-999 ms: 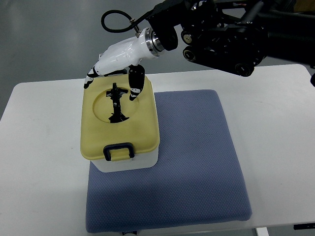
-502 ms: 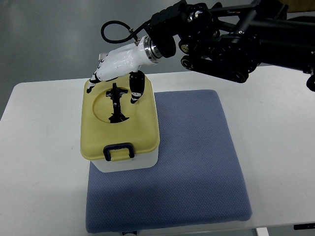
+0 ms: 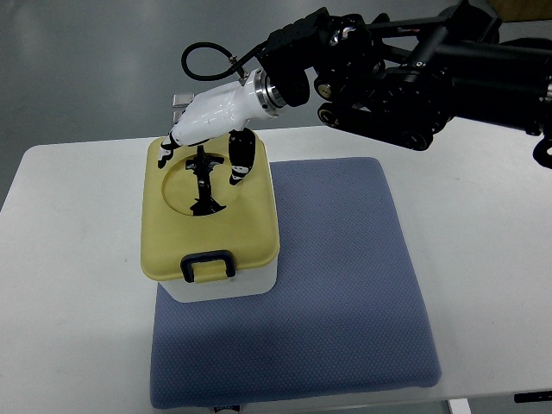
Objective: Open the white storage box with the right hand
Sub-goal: 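Close the right hand's fingers around the black lid handle, then lift the yellow lid up off the white box with the right hand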
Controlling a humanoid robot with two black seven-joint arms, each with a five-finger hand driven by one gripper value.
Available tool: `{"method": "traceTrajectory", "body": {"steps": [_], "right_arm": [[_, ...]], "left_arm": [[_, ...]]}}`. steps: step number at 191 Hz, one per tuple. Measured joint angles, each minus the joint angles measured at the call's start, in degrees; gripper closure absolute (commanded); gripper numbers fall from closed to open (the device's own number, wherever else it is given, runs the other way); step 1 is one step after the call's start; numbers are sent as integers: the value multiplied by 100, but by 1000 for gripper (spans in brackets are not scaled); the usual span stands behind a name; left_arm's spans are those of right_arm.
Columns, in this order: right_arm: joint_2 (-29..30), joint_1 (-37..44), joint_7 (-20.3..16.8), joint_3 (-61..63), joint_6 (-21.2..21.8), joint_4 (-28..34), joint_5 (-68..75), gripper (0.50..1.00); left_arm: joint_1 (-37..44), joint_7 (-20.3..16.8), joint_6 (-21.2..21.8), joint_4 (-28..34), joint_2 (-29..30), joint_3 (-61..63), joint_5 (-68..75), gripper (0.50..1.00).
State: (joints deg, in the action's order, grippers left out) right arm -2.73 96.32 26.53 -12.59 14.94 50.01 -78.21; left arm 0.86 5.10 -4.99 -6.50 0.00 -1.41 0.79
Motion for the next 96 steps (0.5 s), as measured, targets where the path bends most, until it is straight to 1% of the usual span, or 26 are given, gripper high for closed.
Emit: {"method": "traceTrajectory", "body": {"steps": [19,26,38,43,55,57,64,74,80,81,96], "right_arm": [[0,1,8,16,0,0,12,709],[0,1,9,18,0,0,17,736],[0,1,18,19,0,0,22,756],[0,1,32,19,0,1,23,783],[22,1,95,19,0,1,24,826],[32,1,108,19,0,1,24,826],[68,1,152,20,0,2,23,850],[107,1,193,20,0,2,17,857],[121,1,205,20,0,2,16,879],[125,1,208,20,0,2,16,889],[143,1,222,20,0,2,16,934]], "left_arm": [[1,0,-1,0,0,0,0,500],[1,0,-1,0,0,0,0,500],[0,0,-2,0,0,0,0,500],[-1,0,-2,0,0,0,0,500],[0,0,-2,0,0,0,0,500],[0,0,-2,0,0,0,0,500],[-1,0,-2,0,0,0,0,500],[-2,0,-2,0,0,0,0,500],[0,0,-2,0,0,0,0,500],[0,0,-2,0,0,0,0,500],[-1,0,-2,0,0,0,0,500]]}}
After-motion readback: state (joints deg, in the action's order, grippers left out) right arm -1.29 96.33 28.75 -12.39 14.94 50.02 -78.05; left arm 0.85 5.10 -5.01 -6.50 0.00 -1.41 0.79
